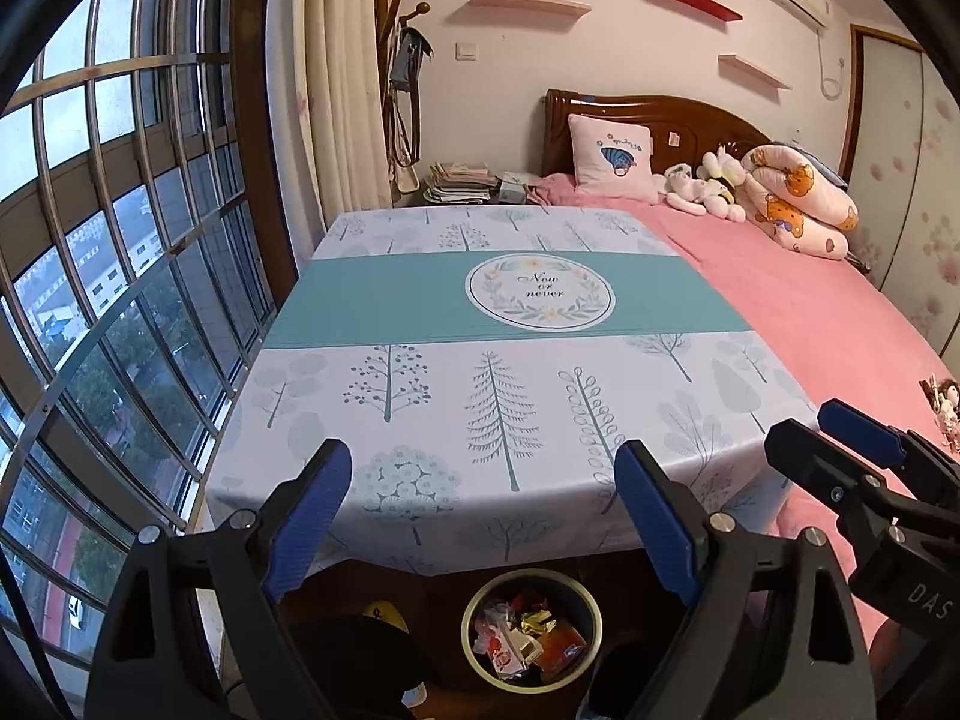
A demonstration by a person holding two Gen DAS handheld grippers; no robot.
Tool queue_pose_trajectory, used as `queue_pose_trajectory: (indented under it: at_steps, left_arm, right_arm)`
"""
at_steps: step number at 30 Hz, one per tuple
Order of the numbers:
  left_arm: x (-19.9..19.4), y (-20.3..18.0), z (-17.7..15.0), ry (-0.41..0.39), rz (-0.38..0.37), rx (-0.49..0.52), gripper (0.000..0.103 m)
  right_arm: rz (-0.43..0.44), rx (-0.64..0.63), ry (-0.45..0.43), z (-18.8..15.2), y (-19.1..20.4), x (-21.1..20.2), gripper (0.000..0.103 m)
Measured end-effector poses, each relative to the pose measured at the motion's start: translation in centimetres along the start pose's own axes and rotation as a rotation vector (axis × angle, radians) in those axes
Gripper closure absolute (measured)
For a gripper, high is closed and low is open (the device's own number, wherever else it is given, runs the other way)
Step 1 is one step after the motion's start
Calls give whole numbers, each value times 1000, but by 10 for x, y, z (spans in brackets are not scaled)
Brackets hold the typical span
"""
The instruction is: Collect trash
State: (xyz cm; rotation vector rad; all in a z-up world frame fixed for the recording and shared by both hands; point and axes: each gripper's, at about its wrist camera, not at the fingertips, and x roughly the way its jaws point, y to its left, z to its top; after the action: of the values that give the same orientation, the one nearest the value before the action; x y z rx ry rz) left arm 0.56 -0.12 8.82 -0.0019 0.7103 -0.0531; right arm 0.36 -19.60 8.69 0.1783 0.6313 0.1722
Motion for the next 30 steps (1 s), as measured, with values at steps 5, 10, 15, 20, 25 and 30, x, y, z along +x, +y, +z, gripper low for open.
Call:
queue_pose_trajectory:
  at_steps: [5, 10, 15, 20, 25, 30]
  left_arm:
    - [1, -1, 0, 5, 2, 1, 15]
    - [2, 0, -2, 12, 6, -8, 15]
    - [3, -1, -1, 16, 11, -8, 15]
    - [4, -2, 0, 22, 13, -12, 15]
    - [5, -2, 0, 21, 11, -10, 15]
    - [5, -1, -1, 18, 10, -9, 15]
  right_arm:
    - [-5, -4, -3, 0, 0, 2, 32]
    - [-7, -10, -7, 0, 0, 4, 32]
    - [1, -12, 2, -1, 2, 8, 32]
    - [5, -16, 4, -1, 5, 9, 32]
    - [8, -17, 11, -1, 5, 10, 32]
    - [8, -19, 12, -2, 5, 11, 32]
